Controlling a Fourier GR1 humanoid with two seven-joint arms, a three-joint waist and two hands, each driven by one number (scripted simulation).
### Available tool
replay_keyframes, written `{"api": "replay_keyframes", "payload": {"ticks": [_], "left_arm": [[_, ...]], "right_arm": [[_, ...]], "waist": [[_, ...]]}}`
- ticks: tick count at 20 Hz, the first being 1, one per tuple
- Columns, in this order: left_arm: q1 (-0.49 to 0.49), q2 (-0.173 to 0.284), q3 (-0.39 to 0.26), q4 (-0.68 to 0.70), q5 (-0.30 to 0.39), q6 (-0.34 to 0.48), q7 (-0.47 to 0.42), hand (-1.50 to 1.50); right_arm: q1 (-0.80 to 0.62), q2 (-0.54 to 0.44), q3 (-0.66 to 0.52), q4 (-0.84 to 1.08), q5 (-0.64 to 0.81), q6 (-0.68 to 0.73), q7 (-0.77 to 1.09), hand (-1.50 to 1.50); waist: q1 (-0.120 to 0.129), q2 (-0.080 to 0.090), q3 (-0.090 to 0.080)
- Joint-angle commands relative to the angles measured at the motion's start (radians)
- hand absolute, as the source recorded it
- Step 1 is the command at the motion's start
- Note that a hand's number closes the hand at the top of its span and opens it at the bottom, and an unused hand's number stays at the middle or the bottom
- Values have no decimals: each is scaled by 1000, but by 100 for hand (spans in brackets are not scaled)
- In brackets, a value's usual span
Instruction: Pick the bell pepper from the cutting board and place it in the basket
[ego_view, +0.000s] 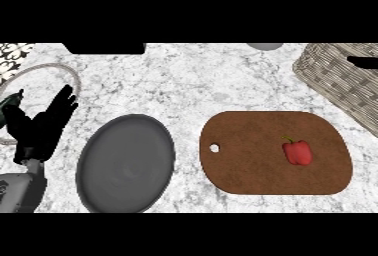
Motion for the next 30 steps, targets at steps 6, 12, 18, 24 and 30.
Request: {"api": "replay_keyframes", "payload": {"ticks": [6, 12, 18, 24, 30], "left_arm": [[-18, -65, -16, -9, -51, 30, 5, 0], [-13, -28, 40, -46, -25, -23, 67, 0], [15, -63, 32, -51, -77, -14, 35, 0], [8, -78, 61, -67, -86, -42, 61, 0], [5, -96, 58, -70, -98, -40, 80, 0]], "right_arm": [[80, 206, 80, 65, 172, -162, -170, -150], [98, 251, 190, 141, 394, -260, -257, -150], [27, 223, 222, 266, 495, -238, -323, -150], [79, 221, 190, 229, 533, -236, -379, -150], [74, 207, 196, 300, 519, -229, -468, -150]], "waist": [[1, 0, -1], [4, 0, -1], [4, 0, -1], [-2, -2, -1], [-1, -2, -1]]}}
